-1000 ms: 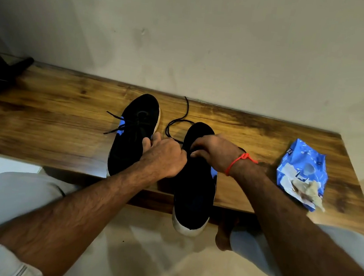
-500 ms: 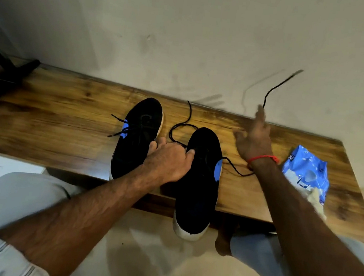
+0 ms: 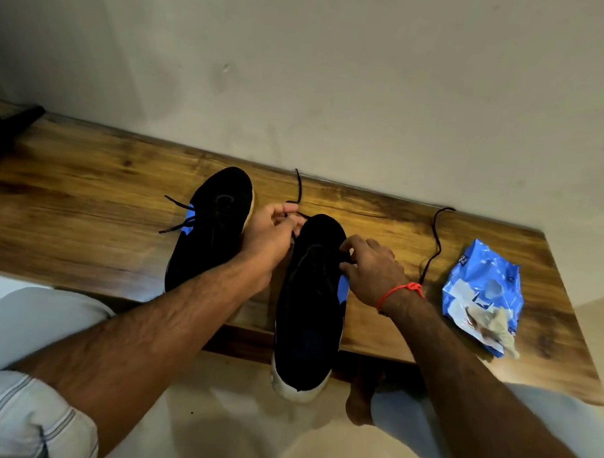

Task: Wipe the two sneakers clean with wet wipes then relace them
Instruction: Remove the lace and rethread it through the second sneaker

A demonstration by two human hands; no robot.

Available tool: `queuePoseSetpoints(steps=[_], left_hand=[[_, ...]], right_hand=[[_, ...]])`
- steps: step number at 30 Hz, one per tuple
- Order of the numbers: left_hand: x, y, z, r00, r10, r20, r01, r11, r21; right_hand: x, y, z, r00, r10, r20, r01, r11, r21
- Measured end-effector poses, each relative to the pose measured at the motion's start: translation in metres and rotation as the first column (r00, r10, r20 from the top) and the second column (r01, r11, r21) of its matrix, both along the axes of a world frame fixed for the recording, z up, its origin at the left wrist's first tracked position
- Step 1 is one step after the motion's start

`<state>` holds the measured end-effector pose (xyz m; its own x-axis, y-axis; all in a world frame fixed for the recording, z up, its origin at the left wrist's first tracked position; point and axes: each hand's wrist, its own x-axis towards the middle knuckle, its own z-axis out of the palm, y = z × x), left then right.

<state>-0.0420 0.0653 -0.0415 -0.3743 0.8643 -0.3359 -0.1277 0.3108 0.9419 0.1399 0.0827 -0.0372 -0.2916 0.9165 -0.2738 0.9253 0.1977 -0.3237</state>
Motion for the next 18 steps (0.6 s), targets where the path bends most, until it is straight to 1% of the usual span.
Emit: queuePoseSetpoints(steps=[2,5,7,9,10,11,12,13,14,15,16,18], left_hand=[[-0.001,0.002,0.009,0.999,0.029,0.041,-0.031,0.998,0.054],[-0.006,0.004,0.019,0.997,0.055,0.062,-0.062,0.993,0.105],[-0.01,0.006,0.023,0.996,0.066,0.065,-0.074,0.988,0.136],[-0.015,0.007,0.028,0.995,0.061,0.074,-0.072,0.984,0.162],[-0.017,0.009,0.032,0.995,0.058,0.084,-0.072,0.981,0.178],[-0.019,0.01,0.037,0.994,0.059,0.088,-0.075,0.979,0.192],[-0.02,0.01,0.044,0.994,0.063,0.092,-0.081,0.975,0.209],[-0.022,0.013,0.054,0.994,0.064,0.089,-0.083,0.968,0.236],[-0.024,0.014,0.059,0.995,0.064,0.079,-0.082,0.964,0.255],[-0.025,0.015,0.066,0.996,0.064,0.062,-0.079,0.959,0.273],[-0.027,0.018,0.075,0.997,0.065,0.046,-0.075,0.951,0.299],[-0.03,0.021,0.096,0.998,0.059,0.009,-0.059,0.942,0.329]], right_hand=[[0.004,0.003,-0.004,1.0,-0.006,-0.011,0.005,0.999,-0.038],[0.003,0.012,-0.005,0.995,-0.002,-0.1,-0.002,0.999,-0.036],[-0.001,0.017,0.002,0.991,0.057,-0.125,-0.066,0.995,-0.069],[-0.003,0.02,0.013,0.979,0.077,-0.187,-0.108,0.981,-0.161],[-0.003,0.022,0.02,0.965,0.046,-0.257,-0.108,0.967,-0.233],[-0.004,0.022,0.028,0.933,-0.021,-0.358,-0.095,0.948,-0.303],[-0.004,0.022,0.035,0.877,-0.115,-0.467,-0.071,0.929,-0.364],[-0.006,0.023,0.047,0.796,-0.202,-0.571,-0.051,0.917,-0.396],[-0.006,0.025,0.052,0.719,-0.272,-0.639,-0.032,0.906,-0.423],[-0.006,0.026,0.06,0.658,-0.325,-0.679,-0.02,0.894,-0.448],[-0.006,0.028,0.071,0.63,-0.357,-0.689,-0.013,0.883,-0.47],[-0.006,0.03,0.092,0.627,-0.398,-0.67,-0.011,0.855,-0.518]])
